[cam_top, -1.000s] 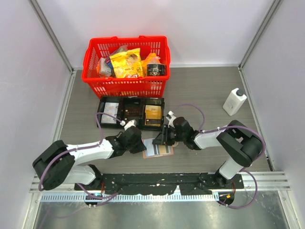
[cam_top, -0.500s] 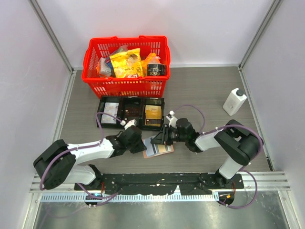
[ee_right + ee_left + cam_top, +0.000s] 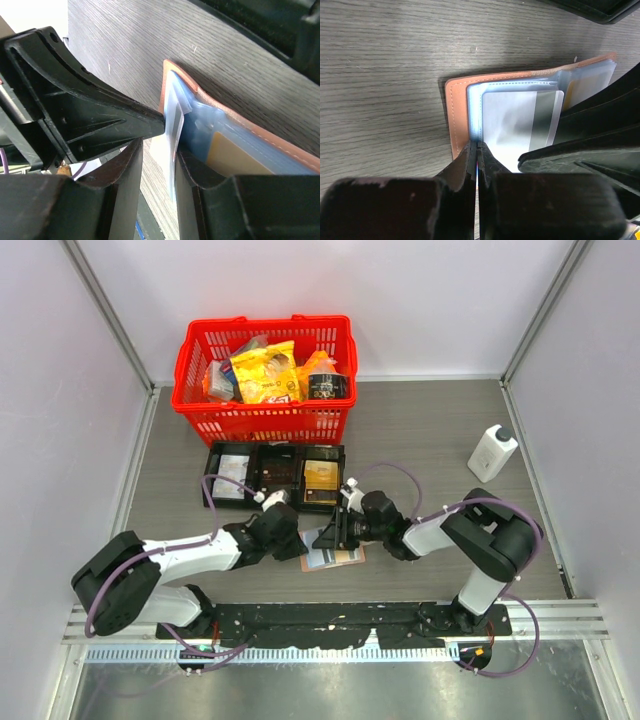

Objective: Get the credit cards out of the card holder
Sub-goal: Remove the credit card from the card holder.

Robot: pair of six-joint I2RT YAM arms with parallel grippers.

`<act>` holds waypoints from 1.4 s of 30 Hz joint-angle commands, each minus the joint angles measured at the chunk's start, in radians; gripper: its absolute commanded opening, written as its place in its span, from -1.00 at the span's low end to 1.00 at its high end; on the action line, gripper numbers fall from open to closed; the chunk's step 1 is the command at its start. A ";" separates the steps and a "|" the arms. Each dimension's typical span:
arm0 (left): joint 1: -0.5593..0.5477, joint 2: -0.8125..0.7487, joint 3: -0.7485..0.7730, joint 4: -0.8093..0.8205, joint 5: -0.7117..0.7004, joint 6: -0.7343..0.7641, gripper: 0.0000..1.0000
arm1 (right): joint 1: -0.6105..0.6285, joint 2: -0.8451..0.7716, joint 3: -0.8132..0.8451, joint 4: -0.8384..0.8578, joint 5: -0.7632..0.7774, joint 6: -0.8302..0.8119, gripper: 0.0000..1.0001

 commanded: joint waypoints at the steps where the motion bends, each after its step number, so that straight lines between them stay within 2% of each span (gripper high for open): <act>1: -0.001 0.054 0.004 -0.022 0.006 0.020 -0.94 | 0.033 0.043 0.028 0.083 -0.036 0.029 -0.28; 6: -0.001 0.060 0.022 -0.090 -0.019 0.033 -0.98 | 0.025 0.030 0.018 0.102 -0.046 0.053 -0.28; 12: -0.001 0.059 0.029 -0.139 -0.045 0.042 -0.99 | -0.062 -0.029 -0.057 0.180 -0.085 0.105 -0.27; 22: -0.001 0.042 0.029 -0.142 -0.046 0.047 -1.00 | -0.094 -0.070 -0.080 0.127 -0.093 0.066 -0.27; 26: -0.001 0.034 0.027 -0.142 -0.049 0.048 -0.99 | -0.110 -0.076 -0.097 0.134 -0.092 0.067 -0.41; 31: -0.001 0.031 0.027 -0.135 -0.045 0.050 -1.00 | -0.126 -0.087 -0.106 0.108 -0.092 0.041 -0.75; 37: -0.001 0.028 0.024 -0.124 -0.043 0.051 -1.00 | -0.165 -0.128 -0.129 0.068 -0.098 0.015 -0.88; 42: -0.001 0.013 0.027 -0.115 -0.045 0.054 -1.00 | -0.215 -0.191 -0.141 -0.052 -0.084 -0.043 -0.90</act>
